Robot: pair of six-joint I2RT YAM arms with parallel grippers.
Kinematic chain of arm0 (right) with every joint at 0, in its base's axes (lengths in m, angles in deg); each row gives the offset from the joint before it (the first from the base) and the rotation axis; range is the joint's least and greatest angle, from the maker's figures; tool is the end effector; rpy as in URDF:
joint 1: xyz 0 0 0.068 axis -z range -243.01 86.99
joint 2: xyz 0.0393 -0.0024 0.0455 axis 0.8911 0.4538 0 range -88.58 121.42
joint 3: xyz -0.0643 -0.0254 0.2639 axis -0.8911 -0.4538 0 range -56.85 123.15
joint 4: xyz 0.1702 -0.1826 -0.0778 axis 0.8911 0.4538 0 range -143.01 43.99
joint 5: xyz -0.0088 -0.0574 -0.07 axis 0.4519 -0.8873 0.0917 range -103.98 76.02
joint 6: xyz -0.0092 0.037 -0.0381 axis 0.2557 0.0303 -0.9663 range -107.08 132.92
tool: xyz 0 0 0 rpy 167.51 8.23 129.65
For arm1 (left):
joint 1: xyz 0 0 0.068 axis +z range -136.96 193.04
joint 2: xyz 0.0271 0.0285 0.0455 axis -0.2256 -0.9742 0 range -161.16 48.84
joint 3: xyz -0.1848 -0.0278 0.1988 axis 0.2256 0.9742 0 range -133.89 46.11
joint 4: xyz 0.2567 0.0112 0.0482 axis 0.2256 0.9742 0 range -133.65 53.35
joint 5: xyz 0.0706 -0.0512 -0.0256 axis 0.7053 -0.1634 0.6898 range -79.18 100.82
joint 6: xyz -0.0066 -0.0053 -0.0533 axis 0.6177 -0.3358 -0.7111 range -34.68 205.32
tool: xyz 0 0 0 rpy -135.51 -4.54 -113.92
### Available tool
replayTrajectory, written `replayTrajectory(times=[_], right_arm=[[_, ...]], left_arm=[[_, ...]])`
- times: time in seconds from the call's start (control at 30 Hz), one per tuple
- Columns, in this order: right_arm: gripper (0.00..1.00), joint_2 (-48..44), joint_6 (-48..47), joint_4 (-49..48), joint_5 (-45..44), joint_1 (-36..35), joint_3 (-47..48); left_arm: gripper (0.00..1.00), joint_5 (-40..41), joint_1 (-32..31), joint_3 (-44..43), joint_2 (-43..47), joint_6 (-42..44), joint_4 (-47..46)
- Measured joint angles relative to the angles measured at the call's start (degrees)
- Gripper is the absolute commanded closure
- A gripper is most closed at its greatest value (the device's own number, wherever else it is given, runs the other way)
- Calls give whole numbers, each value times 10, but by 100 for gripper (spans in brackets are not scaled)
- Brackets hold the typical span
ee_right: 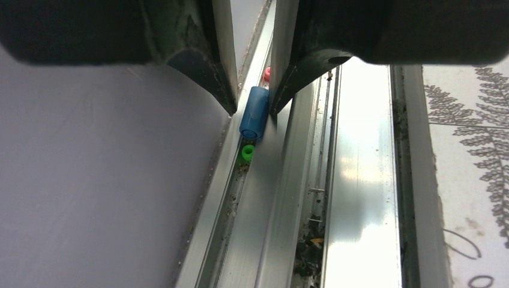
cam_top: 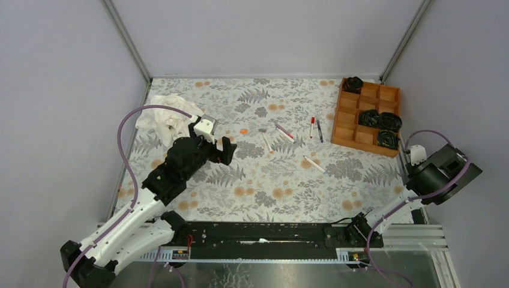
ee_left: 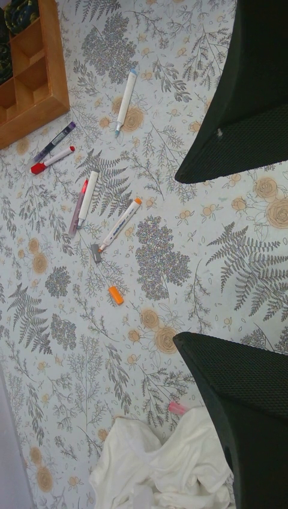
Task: Insert the pens into the pen caps
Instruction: Pick up the pen cap at the corner of the board.
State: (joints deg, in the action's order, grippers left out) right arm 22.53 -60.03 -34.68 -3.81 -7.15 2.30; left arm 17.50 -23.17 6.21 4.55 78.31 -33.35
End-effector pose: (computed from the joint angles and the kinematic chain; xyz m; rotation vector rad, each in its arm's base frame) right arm 0.2017 -0.2863 0.1011 -0.4613 2.7780 -0.3329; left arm 0.1522 -0.1063 0.3111 0.3846 1.8058 -0.4240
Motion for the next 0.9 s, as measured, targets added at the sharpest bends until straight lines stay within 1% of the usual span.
replayTrajectory(times=[0.2,0.27,0.37,0.5,0.6,0.73,0.9], right_arm=[[70,15,12,18,2,2,17],[72,21,12,29,4,3,24],[80,26,11,42,4,3,32],[83,26,8,43,2,3,32],[87,23,4,37,0,3,26],[90,19,1,30,-2,3,21],[90,11,-3,19,-4,3,13]], left_arm=[[3,0,0,0,0,0,0],[3,0,0,0,0,0,0],[3,0,0,0,0,0,0],[3,0,0,0,0,0,0],[3,0,0,0,0,0,0],[3,0,0,0,0,1,0],[3,0,0,0,2,1,0]])
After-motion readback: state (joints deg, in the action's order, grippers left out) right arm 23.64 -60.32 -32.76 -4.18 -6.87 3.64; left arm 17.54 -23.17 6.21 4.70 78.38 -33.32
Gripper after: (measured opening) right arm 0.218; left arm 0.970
